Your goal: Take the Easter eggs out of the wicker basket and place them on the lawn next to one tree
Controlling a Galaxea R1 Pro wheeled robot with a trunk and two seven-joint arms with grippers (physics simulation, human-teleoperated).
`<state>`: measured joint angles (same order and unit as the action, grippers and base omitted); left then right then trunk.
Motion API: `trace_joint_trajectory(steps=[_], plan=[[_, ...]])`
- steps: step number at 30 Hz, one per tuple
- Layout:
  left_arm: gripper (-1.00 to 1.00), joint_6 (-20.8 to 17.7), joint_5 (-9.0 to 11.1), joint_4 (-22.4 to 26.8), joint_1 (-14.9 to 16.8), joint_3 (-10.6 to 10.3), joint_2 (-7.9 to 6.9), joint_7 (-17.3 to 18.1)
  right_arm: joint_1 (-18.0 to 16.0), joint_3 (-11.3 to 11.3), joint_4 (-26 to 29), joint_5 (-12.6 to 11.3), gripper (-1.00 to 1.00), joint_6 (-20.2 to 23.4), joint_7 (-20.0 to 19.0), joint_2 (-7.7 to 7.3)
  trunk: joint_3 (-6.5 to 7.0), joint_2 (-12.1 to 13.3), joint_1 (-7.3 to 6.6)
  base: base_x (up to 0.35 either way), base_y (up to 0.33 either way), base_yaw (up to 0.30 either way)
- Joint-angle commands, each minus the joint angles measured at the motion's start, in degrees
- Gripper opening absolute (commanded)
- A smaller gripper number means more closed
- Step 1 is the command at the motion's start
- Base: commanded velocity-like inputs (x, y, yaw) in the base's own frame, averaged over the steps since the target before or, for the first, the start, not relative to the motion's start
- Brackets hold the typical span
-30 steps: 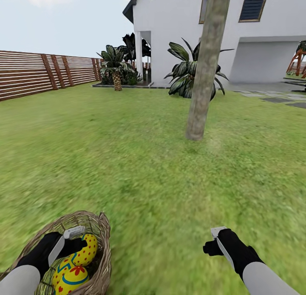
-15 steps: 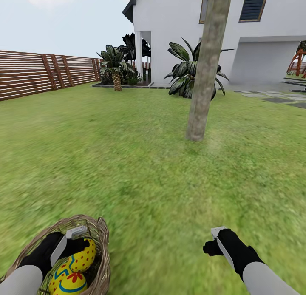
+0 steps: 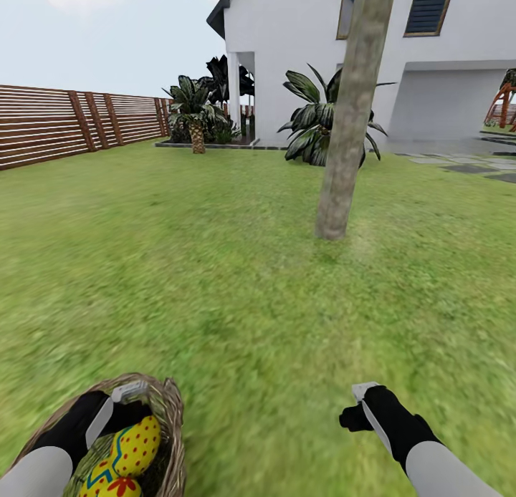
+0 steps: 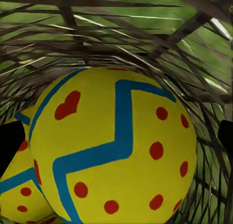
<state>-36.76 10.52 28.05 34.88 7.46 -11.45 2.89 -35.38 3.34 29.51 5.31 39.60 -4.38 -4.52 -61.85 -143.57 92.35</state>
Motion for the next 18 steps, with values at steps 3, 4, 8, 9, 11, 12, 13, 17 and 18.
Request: trace_joint_trajectory(steps=[3, 4, 8, 9, 11, 12, 13, 17, 18], plan=[[1.00, -0.3, 0.0, 0.1, 0.0, 0.3, 0.03, 0.2, 0.0, 0.3, 0.1, 0.6, 1.00, 0.3, -0.5, -0.06, -0.05, 0.0, -0.01, 0.008, 0.002, 0.000], [1.00, -0.3, 0.0, 0.1, 0.0, 0.3, 0.03, 0.2, 0.0, 0.3, 0.0, 0.6, 1.00, 0.3, -0.5, -0.06, -0.05, 0.0, -0.01, 0.001, 0.000, 0.000], [1.00, -0.1, 0.0, 0.2, 0.0, 0.3, 0.03, 0.2, 0.0, 0.3, 0.1, 0.6, 1.00, 0.3, -0.5, -0.06, -0.50, 0.0, 0.04, 0.000, 0.000, 0.000], [1.00, -0.1, 0.0, 0.1, 0.0, 0.3, 0.03, 0.1, 0.0, 0.3, 0.1, 0.6, 1.00, 0.3, -0.5, -0.06, -0.72, -0.1, 0.07, 0.000, 0.000, 0.000], [1.00, -0.2, 0.0, 0.1, 0.0, 0.3, 0.03, 0.1, 0.0, 0.3, 0.1, 0.6, 1.00, 0.3, -0.5, -0.06, -1.16, -0.1, 0.12, 0.000, 0.000, 0.000], [1.00, -0.2, 0.0, 0.1, 0.0, 0.3, 0.03, 0.1, 0.0, 0.3, 0.1, 0.6, 1.00, 0.3, -0.5, -0.07, -1.38, -0.1, 0.15, 0.000, 0.000, 0.000], [1.00, -0.2, 0.0, 0.1, 0.0, 0.3, 0.03, 0.1, 0.0, 0.3, 0.1, 0.6, 1.00, 0.3, -0.5, -0.06, -1.60, -0.1, 0.17, 0.000, 0.000, 0.000], [1.00, -0.2, 0.0, 0.0, 0.0, 0.3, 0.10, 0.1, 0.0, 0.3, 0.1, 0.5, 1.00, 0.3, -0.4, -0.09, -2.49, -0.2, 0.28, 0.000, 0.000, 0.000], [1.00, -0.2, 0.0, -0.1, 0.0, 0.3, 0.11, 0.1, 0.0, 0.3, 0.1, 0.6, 1.00, 0.3, -0.5, -0.11, -2.71, -0.2, 0.30, 0.000, 0.000, 0.000]])
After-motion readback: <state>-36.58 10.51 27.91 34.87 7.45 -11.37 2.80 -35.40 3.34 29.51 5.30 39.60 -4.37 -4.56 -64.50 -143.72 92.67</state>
